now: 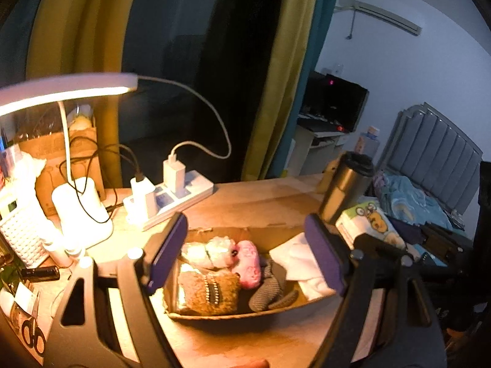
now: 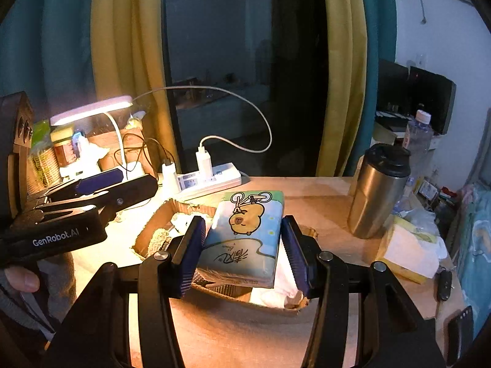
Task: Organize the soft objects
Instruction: 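Carry the tissue pack with the right tool over the box, then lower the tissue pack into the box and open the right tool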
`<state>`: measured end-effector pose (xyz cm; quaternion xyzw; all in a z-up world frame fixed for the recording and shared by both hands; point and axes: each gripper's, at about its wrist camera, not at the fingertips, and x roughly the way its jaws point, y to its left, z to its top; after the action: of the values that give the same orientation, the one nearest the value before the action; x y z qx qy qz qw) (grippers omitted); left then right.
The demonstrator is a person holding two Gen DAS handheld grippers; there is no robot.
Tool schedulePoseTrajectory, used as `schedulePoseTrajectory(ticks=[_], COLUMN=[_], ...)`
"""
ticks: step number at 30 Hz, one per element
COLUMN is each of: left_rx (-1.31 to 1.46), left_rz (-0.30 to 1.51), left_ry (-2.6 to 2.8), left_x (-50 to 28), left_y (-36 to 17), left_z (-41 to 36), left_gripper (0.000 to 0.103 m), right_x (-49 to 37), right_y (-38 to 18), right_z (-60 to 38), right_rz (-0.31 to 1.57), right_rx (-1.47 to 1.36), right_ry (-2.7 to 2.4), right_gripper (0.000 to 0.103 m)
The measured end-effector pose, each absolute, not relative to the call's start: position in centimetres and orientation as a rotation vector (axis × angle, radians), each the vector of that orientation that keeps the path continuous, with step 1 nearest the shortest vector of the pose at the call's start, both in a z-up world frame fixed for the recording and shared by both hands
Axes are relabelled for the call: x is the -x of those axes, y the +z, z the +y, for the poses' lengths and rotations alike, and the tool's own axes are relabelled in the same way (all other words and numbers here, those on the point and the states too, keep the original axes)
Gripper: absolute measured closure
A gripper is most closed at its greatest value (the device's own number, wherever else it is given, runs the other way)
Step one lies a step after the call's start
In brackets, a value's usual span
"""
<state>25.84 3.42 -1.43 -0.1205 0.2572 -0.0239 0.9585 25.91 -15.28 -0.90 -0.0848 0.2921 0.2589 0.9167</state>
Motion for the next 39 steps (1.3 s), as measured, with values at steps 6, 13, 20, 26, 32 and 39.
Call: schedulePoseTrajectory(ticks=[6,13,20,26,32,39], left_rx=[0.259,0.251,0.249,0.254,0.263,0.256], left_rz=[0.56,0.597,0.638,0.662,0.695,0.708], left_ry=[-0.029,-0.005,0.017,0.025,0.017,0.007], left_x=[-27.5,-29.0,-30.1,-30.9,-31.7,-32.0], left_y=[-3.7,-6.2,-8.5,-9.9,-11.3,-11.8], left_z=[4.5,5.1,5.7,6.0,6.1,5.8], left_gripper=[0.023,0.023,0.023,0.023,0.023,0.023], right_x=[-27.9,-29.9,-31.6,-33.1,-34.1,-34.7], right_y=[-3.0,-5.6,-8.0,-9.9,-11.7,-13.3], right_z=[-14.3,-13.4,-12.4,-11.9,-11.6,-11.1], right_rz=[0.653,0.712,0.763,0.806,0.846,0.892], right_rx=[0.17,0.17,0.168,0.158,0.155,0.161], right_ry=[0.537,0.541,0.546,0.548,0.545,0.549], right_gripper=[0.049,0.049,0.049,0.049,0.049,0.049])
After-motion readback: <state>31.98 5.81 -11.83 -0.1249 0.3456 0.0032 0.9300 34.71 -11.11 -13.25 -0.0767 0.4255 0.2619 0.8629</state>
